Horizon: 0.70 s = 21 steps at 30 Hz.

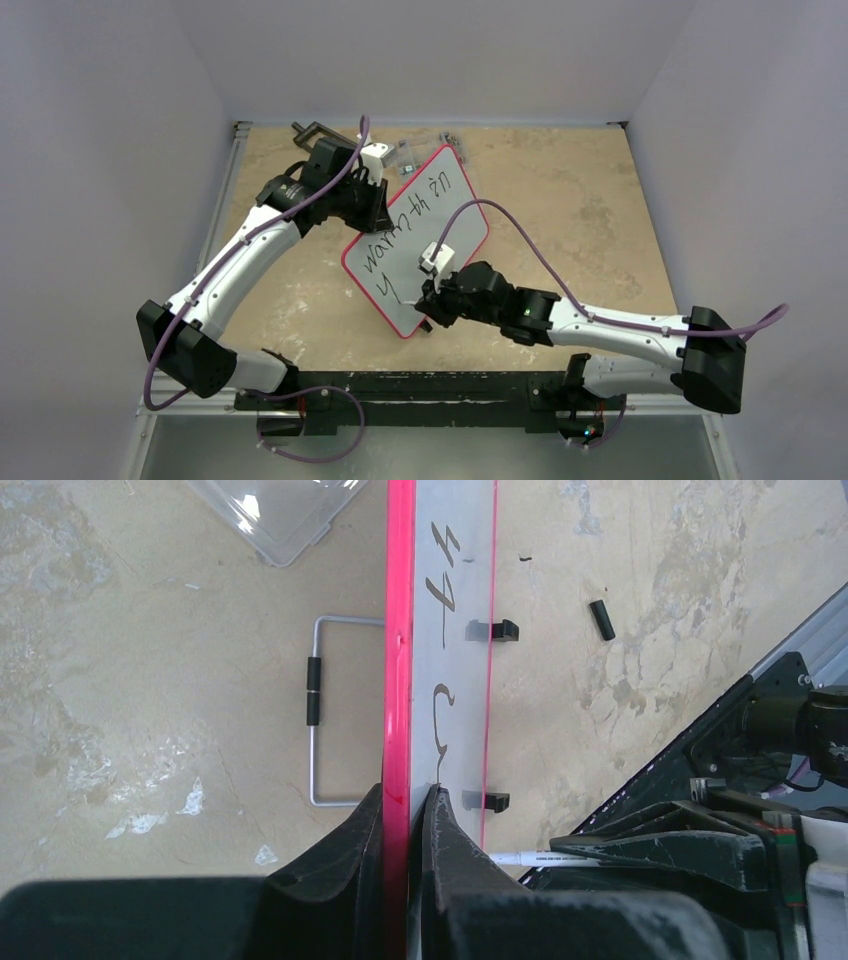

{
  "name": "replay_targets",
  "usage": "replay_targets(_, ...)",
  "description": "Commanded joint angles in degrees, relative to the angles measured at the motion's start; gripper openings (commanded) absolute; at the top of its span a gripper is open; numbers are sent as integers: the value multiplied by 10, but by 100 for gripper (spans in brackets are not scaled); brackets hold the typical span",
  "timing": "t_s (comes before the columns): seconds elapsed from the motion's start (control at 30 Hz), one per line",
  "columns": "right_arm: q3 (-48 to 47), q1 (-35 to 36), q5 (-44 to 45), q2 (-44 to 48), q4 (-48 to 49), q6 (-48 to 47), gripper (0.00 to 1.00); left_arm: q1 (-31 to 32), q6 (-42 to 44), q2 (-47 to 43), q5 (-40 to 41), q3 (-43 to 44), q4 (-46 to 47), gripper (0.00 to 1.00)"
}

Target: Write a sentence on the whiteboard

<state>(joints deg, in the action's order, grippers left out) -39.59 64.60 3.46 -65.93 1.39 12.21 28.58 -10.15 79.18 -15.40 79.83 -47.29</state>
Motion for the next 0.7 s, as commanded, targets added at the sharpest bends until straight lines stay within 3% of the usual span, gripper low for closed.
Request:
replay_targets(0.0, 8, 1, -16, 3, 0, 12, 0, -10, 60, 14, 191, -5, -52, 0)
replay_targets(0.67, -111, 16, -36, -41, 11, -15, 0, -10, 60, 14, 191, -6, -52, 0)
